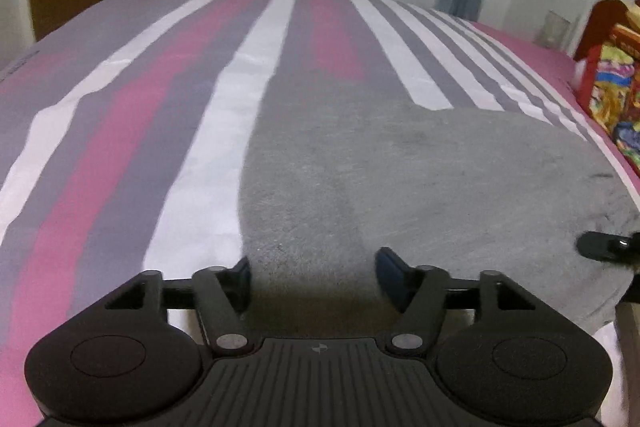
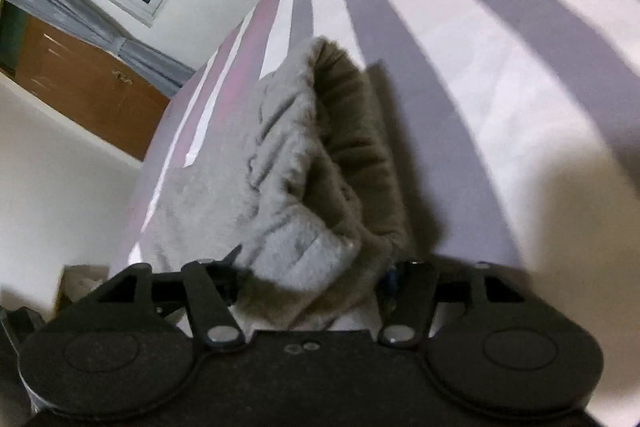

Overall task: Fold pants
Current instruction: 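Open the right tool and release the folded sweatpants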

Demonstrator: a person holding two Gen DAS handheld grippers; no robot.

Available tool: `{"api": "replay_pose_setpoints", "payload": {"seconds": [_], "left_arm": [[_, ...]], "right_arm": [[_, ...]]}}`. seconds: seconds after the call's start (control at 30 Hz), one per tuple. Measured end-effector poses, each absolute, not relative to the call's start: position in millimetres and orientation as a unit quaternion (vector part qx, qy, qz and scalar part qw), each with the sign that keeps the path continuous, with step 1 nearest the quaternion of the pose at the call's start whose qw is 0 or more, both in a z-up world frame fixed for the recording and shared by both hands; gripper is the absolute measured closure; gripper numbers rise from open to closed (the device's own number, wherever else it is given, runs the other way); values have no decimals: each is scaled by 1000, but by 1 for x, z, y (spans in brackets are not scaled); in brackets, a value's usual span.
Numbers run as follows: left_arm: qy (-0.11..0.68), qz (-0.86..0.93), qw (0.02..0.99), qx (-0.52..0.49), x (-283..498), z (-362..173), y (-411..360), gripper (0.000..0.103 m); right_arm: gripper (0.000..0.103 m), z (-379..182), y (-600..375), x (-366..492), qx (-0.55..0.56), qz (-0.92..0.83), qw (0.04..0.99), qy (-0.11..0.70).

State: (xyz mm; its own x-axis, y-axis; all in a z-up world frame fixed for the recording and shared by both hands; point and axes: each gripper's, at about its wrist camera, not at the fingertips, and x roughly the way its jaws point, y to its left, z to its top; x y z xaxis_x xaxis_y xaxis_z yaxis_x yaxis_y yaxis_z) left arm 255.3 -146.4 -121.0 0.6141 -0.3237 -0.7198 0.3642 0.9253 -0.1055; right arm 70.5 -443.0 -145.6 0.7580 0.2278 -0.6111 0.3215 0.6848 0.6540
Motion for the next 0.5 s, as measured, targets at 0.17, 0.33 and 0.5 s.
{"api": "replay_pose_setpoints", "payload": {"seconds": [0.17, 0.33, 0.5], "left_arm": [[362, -171, 912, 93, 228, -89, -152, 38], [336, -198, 918, 74, 204, -55, -157, 38], [376, -197, 901, 93, 202, -83, -175, 38]], "right_arm": [[27, -103, -430, 56, 295, -103, 884, 348], [53, -50, -377, 46, 155, -129, 934, 294], [56, -51, -341, 55, 93, -105, 940, 312]]}}
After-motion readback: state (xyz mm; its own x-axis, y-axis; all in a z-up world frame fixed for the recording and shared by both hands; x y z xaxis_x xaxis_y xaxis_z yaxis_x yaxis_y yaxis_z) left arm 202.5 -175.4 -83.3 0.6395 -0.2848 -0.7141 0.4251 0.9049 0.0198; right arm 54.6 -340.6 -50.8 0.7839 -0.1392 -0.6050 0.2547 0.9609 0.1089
